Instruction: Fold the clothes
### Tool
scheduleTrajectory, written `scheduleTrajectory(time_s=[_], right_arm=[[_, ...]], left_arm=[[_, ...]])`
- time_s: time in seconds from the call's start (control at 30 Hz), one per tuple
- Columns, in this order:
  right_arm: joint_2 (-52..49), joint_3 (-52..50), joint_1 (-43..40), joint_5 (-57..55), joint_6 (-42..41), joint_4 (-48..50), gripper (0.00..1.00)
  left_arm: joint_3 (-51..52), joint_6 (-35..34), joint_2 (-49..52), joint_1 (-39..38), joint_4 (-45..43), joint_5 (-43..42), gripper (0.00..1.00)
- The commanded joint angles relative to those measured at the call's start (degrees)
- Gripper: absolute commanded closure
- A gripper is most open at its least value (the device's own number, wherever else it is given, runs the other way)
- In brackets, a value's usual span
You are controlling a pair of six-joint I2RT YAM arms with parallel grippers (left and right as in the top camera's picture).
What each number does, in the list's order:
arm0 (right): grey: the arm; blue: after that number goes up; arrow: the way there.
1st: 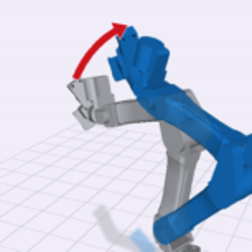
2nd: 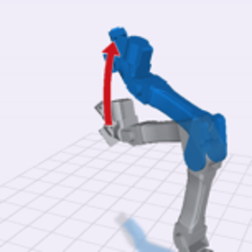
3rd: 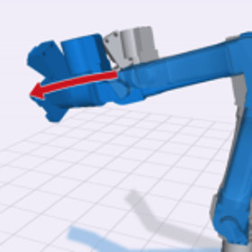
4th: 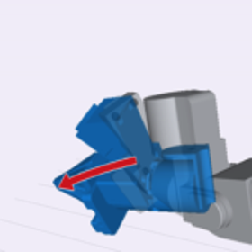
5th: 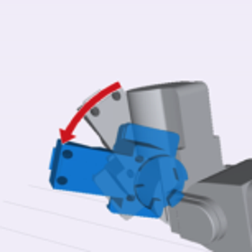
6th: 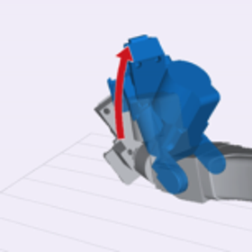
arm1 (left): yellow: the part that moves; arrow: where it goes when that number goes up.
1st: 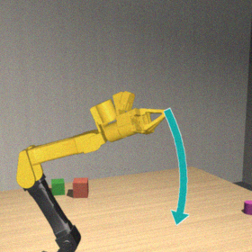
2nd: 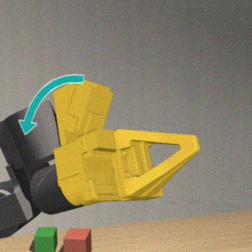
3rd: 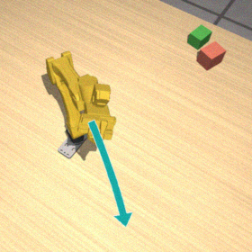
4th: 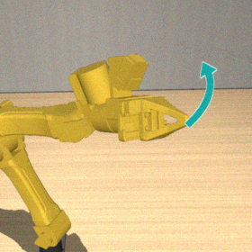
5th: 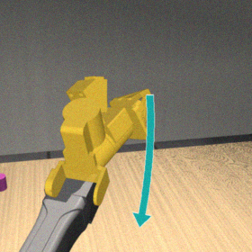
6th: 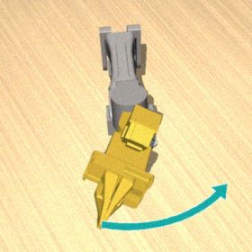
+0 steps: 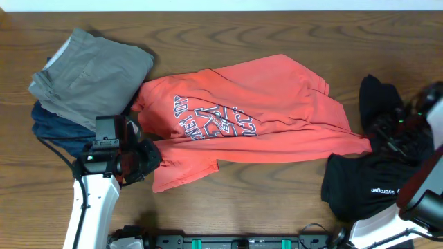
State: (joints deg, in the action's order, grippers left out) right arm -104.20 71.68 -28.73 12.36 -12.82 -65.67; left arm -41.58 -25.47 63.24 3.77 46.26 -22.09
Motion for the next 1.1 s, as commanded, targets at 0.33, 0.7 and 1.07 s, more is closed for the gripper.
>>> scheduleTrajectory(time_s=[0.33,0.7,1.07], right_arm=[[0.8,-15.0,3.1,-10.4,-5.9,8.6,0.27],[0.8,-10.7,-12.4,-16.3,-15.1,17.0,0.31],[0.8,-7.3,-7.5,13.4,5.7,11.3,0.25]], left_arm=[[0.1,-0.1,0.4,0.5,-0.1,0.7,0.94],[0.1,-0.1,0.4,0.5,-0.3,0.7,0.94],[0.1,-0.1,0.4,0.5,-0.5,0.7,0.93]])
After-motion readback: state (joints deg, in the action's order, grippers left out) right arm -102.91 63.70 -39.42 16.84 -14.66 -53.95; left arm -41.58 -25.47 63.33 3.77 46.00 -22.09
